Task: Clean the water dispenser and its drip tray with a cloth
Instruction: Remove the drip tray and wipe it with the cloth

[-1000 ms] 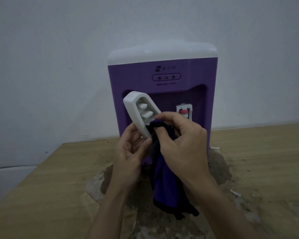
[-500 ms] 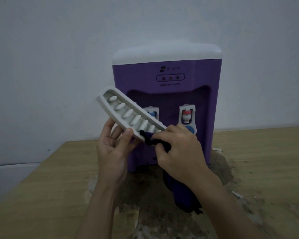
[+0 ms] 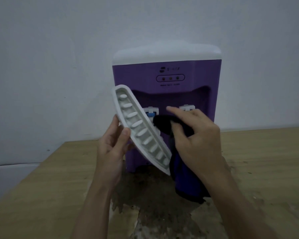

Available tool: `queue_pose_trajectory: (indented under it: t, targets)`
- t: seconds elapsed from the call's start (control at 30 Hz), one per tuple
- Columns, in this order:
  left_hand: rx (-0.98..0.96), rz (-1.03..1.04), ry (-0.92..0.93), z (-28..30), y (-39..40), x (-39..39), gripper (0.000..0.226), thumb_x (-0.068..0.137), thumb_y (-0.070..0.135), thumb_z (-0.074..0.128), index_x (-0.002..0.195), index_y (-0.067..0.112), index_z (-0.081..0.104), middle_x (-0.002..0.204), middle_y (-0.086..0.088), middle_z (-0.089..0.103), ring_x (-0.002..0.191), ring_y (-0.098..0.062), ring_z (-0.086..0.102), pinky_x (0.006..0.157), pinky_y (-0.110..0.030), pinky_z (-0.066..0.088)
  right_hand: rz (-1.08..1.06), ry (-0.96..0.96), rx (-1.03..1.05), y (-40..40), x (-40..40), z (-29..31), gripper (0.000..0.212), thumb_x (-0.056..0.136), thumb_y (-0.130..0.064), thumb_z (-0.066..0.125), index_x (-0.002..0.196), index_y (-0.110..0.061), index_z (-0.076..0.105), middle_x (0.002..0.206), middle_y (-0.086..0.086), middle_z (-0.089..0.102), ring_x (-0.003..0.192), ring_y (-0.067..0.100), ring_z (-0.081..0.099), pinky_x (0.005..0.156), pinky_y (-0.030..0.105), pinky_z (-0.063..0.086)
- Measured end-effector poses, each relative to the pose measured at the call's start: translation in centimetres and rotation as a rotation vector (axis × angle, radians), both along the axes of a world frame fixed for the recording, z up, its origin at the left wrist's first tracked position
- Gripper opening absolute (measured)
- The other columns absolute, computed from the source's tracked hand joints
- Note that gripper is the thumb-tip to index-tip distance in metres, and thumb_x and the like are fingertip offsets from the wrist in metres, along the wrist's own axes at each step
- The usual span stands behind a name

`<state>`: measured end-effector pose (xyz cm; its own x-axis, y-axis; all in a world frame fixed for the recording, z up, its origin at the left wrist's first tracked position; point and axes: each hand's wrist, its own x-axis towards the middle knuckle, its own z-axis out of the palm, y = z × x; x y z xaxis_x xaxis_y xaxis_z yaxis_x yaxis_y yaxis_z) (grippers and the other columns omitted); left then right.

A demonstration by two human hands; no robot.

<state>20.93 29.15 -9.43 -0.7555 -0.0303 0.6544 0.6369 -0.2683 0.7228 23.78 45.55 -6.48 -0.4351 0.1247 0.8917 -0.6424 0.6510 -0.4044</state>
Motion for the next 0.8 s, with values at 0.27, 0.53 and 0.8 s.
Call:
queue_pose_trajectory:
  t: [0.27, 0.53, 0.8]
  targets:
    - [-0.017, -0.010, -0.002, -0.2, 0.2, 0.0, 0.039, 0.084, 0.017, 0.050, 0.122, 0.026, 0.054, 0.109, 0.004, 0.070, 0.100, -0.018, 0.065, 0.072, -0.028, 0.056, 0.003, 0.034, 0.274, -0.3, -1.1, -1.6, 0.021, 0.070, 0.002, 0.065, 0.083, -0.010, 0.075, 0.069, 0.008, 0.057, 0.062, 0.020, 0.051, 0.051, 0.029, 0.045]
    - [-0.032, -0.010, -0.032, -0.3, 0.5, -0.1, 0.042, 0.083, 0.022, 0.053, 0.125, 0.026, 0.052, 0.118, 0.000, 0.066, 0.107, -0.022, 0.063, 0.078, -0.030, 0.056, -0.012, 0.119, 0.184, -0.3, -0.9, -1.0, 0.023, 0.076, -0.001, 0.061, 0.093, -0.010, 0.073, 0.073, 0.009, 0.056, 0.063, 0.016, 0.050, 0.053, 0.024, 0.043]
    - [0.039, -0.002, -0.037, -0.3, -0.5, -0.2, 0.038, 0.084, 0.019, 0.048, 0.122, 0.023, 0.054, 0.107, 0.005, 0.071, 0.097, -0.015, 0.067, 0.072, -0.024, 0.055, -0.001, 0.011, 0.228, -0.5, -1.2, -1.9, 0.013, 0.066, 0.006, 0.068, 0.072, -0.005, 0.073, 0.065, 0.008, 0.057, 0.055, 0.016, 0.051, 0.047, 0.024, 0.043]
